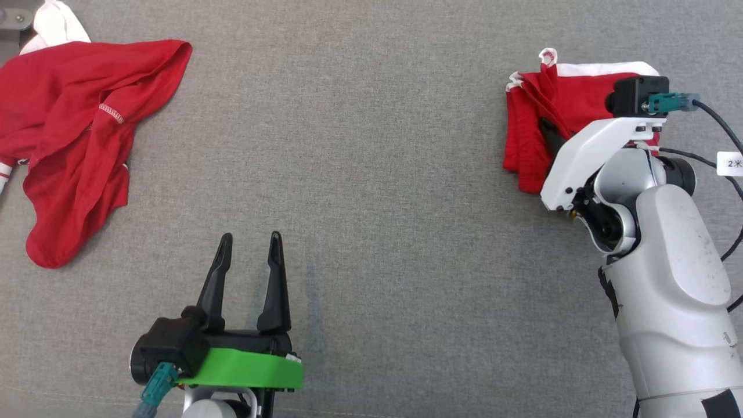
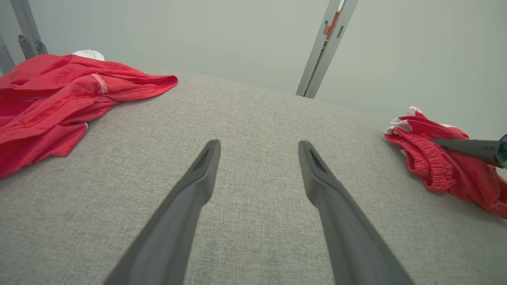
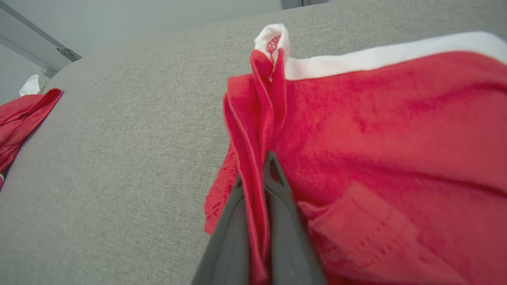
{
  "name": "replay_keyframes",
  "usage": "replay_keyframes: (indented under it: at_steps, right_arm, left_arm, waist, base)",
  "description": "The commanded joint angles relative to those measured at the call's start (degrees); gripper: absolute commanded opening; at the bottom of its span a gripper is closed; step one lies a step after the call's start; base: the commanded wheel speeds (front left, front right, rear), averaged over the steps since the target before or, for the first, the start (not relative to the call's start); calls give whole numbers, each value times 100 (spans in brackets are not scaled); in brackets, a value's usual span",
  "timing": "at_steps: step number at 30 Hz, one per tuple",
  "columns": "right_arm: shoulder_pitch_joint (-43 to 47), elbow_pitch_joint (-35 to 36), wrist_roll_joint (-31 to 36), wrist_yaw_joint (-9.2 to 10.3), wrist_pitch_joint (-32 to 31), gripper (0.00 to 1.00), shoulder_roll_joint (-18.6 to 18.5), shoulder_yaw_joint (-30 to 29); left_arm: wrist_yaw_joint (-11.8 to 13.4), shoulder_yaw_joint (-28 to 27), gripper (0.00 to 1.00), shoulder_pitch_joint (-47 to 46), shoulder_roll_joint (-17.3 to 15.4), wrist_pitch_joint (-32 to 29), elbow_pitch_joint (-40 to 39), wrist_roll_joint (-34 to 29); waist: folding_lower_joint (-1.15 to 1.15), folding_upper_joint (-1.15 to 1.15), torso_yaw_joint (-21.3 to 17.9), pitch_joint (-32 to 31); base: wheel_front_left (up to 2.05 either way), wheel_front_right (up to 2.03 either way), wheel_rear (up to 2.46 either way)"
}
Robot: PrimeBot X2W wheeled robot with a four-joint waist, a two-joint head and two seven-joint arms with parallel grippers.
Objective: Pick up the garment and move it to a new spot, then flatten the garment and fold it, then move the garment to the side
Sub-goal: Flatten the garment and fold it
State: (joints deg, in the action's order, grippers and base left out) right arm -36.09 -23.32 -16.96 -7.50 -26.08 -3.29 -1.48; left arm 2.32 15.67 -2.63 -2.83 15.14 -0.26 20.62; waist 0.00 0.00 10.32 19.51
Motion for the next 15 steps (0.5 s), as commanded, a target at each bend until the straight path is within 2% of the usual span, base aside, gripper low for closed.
replay_keyframes:
  at_steps: [1,2,3,6,11,13,15]
  right_arm:
    - [23,-24,6,2,105,14,7,78]
    - [33,-36,-29,2,155,71,10,122]
    - [45,-38,-82,2,218,100,10,149]
    - [115,12,-317,2,479,100,23,350]
    - [531,636,-1258,1,843,100,36,763]
    - [756,956,-1272,0,1021,100,27,883]
    - [1034,1335,-988,1,1365,100,-208,950]
  left_arm:
    - [19,10,100,46,-12,0,18,21]
    - [16,14,100,50,-12,0,31,21]
    - [19,12,100,51,-12,0,43,18]
    - [20,-3,100,70,-13,0,98,-5]
    - [25,-117,100,201,-13,0,146,-82]
    - [21,-175,100,277,-13,0,149,-117]
    - [5,-250,100,374,-14,0,148,-180]
  waist:
    - [0,0,-24,-17]
    - [0,0,-36,-28]
    - [0,0,-49,-42]
    - [0,0,-101,-135]
    - [0,0,-213,-380]
    - [0,0,-273,-490]
    - [0,0,-352,-629]
  base:
    - [0,0,0]
    - [0,0,0]
    - [0,0,0]
    - [0,0,0]
    - [0,0,0]
    - [0,0,0]
    - [0,0,0]
